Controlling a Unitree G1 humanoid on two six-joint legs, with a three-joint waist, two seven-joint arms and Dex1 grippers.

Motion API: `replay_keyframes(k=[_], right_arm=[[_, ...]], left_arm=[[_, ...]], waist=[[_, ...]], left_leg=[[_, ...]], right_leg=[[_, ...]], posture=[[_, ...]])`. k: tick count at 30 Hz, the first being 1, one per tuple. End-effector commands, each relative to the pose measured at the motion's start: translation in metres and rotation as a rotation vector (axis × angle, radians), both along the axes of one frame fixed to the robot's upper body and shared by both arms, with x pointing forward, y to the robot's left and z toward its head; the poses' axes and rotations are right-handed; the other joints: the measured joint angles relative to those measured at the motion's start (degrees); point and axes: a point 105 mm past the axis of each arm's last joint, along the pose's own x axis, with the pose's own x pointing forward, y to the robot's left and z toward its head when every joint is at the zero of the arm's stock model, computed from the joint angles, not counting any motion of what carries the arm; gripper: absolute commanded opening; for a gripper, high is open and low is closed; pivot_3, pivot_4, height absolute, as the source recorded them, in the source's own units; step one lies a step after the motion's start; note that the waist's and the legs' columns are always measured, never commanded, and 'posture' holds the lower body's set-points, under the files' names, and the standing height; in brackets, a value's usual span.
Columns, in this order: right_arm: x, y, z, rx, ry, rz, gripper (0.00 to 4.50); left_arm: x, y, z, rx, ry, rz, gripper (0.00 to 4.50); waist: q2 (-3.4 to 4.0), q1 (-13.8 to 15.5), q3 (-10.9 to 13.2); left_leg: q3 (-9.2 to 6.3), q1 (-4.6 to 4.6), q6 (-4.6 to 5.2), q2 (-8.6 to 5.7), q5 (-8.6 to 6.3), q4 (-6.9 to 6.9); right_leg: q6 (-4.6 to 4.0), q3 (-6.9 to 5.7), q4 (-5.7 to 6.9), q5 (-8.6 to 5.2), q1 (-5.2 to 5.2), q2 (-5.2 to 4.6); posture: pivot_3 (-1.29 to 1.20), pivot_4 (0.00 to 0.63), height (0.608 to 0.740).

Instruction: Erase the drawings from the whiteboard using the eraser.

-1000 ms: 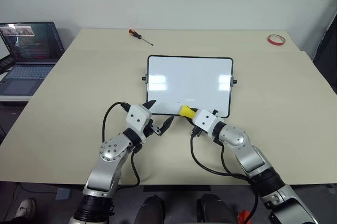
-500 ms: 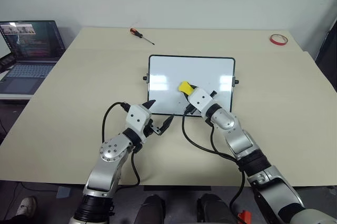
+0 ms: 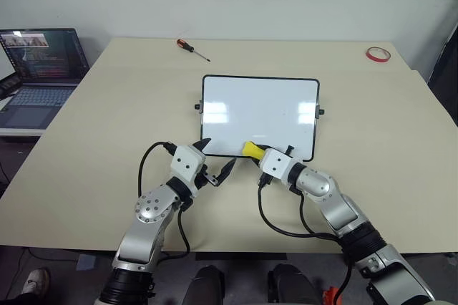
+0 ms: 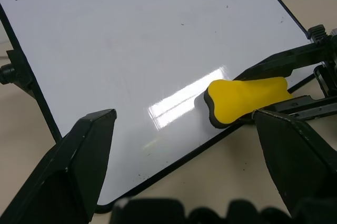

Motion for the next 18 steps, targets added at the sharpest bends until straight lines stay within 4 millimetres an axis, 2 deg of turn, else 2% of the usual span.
replay_keyframes(k=[1, 7, 10, 12, 15, 17, 18], right_arm=[[0.009, -0.004, 0.009, 0.014, -0.027, -0.051, 1.19], [0.013, -0.01, 0.022, 0.076, -0.023, -0.093, 1.19], [0.007, -0.026, 0.044, 0.191, 0.03, -0.174, 1.19], [-0.004, -0.037, 0.065, 0.221, 0.007, -0.201, 1.19], [-0.021, -0.058, 0.09, 0.239, -0.029, -0.271, 1.19], [-0.029, -0.07, 0.099, 0.243, -0.041, -0.32, 1.19], [-0.036, -0.084, 0.106, 0.259, -0.046, -0.393, 1.19]], left_arm=[[0.0, -0.004, 0.011, -0.002, -0.047, -0.024, 4.5], [-0.002, -0.007, 0.011, -0.002, -0.045, -0.037, 4.5], [-0.006, -0.012, 0.012, 0.0, -0.039, -0.077, 4.5], [-0.005, -0.015, 0.015, -0.003, -0.042, -0.1, 4.5], [0.003, -0.02, 0.027, -0.018, -0.054, -0.141, 4.5], [0.009, -0.024, 0.033, -0.025, -0.063, -0.168, 4.5], [0.013, -0.032, 0.038, -0.035, -0.067, -0.219, 4.5]], waist=[[0.0, 0.0, 0.0], [0.0, 0.01, 0.0], [0.01, 0.29, 0.01], [0.01, 0.45, 0.01], [0.03, 0.56, 0.02], [0.03, 0.42, 0.02], [0.03, 0.35, 0.02]], left_leg=[[0.0, 0.0, 0.0, 0.0, 0.0, 0.0], [-0.01, 0.0, 0.0, 0.0, 0.0, 0.01], [-0.04, -0.06, 0.0, 0.0, 0.0, 0.01], [-0.15, -0.21, -0.01, -0.03, 0.0, 0.03], [-0.26, -0.3, 0.0, -0.04, 0.0, 0.02], [-0.33, -0.33, -0.01, -0.04, 0.0, 0.01], [-0.32, -0.32, -0.01, -0.05, 0.0, 0.01]], right_leg=[[0.0, 0.0, 0.0, 0.0, 0.0, 0.0], [0.0, 0.0, 0.05, 0.0, -0.01, 0.0], [0.0, -0.01, 0.03, 0.0, -0.03, 0.0], [0.0, 0.0, -0.04, 0.0, -0.08, -0.04], [0.0, -0.04, -0.17, 0.0, -0.09, -0.05], [0.0, -0.1, -0.18, 0.0, -0.09, -0.03], [0.0, -0.16, -0.18, 0.0, -0.09, -0.03]], posture=[[0.0, 0.15, 0.74], [0.0, 0.15, 0.74], [0.0, 0.15, 0.74], [0.0, 0.15, 0.74], [0.0, 0.15, 0.74], [0.0, 0.15, 0.74], [0.0, 0.15, 0.74]])
